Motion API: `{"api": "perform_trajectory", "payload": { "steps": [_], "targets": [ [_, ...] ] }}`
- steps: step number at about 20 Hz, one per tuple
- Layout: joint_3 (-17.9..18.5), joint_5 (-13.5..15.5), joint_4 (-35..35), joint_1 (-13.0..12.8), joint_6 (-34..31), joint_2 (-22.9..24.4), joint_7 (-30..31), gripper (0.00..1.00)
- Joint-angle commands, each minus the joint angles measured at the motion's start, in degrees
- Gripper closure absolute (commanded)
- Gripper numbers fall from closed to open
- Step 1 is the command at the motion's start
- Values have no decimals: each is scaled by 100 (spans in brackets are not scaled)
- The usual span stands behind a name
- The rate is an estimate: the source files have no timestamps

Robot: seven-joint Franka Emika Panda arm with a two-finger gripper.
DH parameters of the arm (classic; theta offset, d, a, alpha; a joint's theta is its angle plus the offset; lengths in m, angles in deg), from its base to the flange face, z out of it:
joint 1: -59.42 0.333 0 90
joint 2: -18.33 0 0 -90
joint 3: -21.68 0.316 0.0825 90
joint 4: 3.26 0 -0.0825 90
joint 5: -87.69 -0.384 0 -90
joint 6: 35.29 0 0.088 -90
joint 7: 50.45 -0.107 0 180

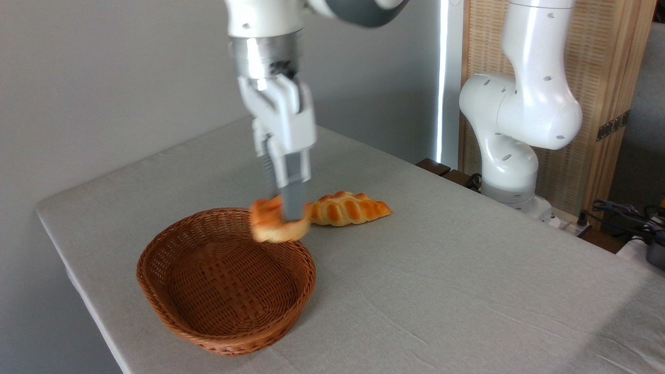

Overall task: Put bread into the basket
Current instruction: 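Lower the orange bun into the basket and open the gripper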

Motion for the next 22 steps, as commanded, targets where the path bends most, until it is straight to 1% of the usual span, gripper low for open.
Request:
{"api": "perform_trajectory", "payload": {
  "steps": [1,3,4,5,6,7,9,22],
  "targets": [
    [23,-81,226,-113,899,-775,-86,38],
    [-3,-90,174,-140,1111,-1022,-86,29],
    [-99,-90,95,-140,1155,-1101,-94,27],
    [-109,-90,25,-140,1190,-1119,-94,20],
    [-109,-99,-37,-140,1260,-1145,-94,9],
    [-109,-169,-46,-140,1287,-1146,-94,0],
    [-109,-274,-37,-140,1305,-1146,-94,0],
    [-135,-275,-46,-140,1296,-1181,-94,0]
  ]
}}
